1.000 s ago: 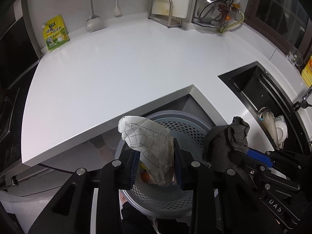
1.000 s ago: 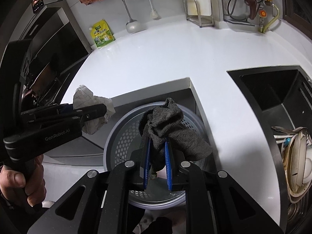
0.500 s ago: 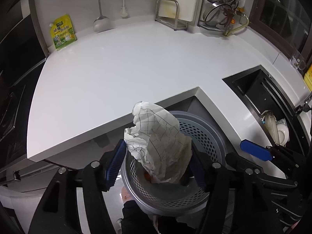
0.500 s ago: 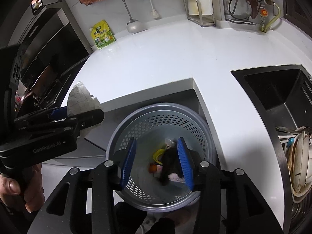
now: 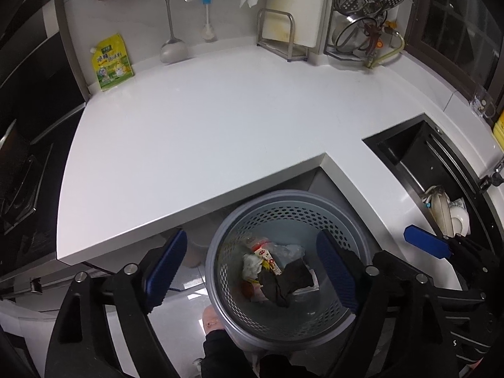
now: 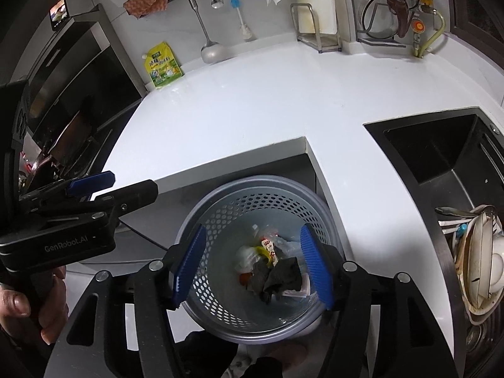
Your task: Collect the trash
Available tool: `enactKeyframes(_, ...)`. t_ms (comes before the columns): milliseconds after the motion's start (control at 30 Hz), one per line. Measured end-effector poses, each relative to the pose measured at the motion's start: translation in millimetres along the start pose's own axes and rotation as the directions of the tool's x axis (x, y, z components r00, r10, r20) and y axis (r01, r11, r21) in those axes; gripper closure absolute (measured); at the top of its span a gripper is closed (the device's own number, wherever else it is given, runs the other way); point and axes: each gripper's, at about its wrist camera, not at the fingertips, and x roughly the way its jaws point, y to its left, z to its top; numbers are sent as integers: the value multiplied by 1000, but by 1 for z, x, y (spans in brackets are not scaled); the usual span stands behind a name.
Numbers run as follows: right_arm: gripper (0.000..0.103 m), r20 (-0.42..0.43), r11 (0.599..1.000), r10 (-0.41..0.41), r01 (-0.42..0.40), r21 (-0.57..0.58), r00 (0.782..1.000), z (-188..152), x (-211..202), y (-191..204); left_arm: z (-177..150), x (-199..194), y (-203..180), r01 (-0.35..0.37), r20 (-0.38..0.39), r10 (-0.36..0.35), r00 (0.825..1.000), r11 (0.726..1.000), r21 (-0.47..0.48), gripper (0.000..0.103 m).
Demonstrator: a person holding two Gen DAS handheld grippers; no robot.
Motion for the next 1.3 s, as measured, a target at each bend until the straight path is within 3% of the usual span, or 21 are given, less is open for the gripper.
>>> enactKeyframes(433, 28, 19, 1000, -25, 26, -7, 999, 9, -11, 3, 15, -16, 0, -19, 51, 20, 999, 1000, -18, 7)
enactKeyframes(1300, 28, -1, 998, -62, 62, -20, 998, 22, -11, 7, 24, -16, 4, -55, 32, 56, 998, 997, -51, 6)
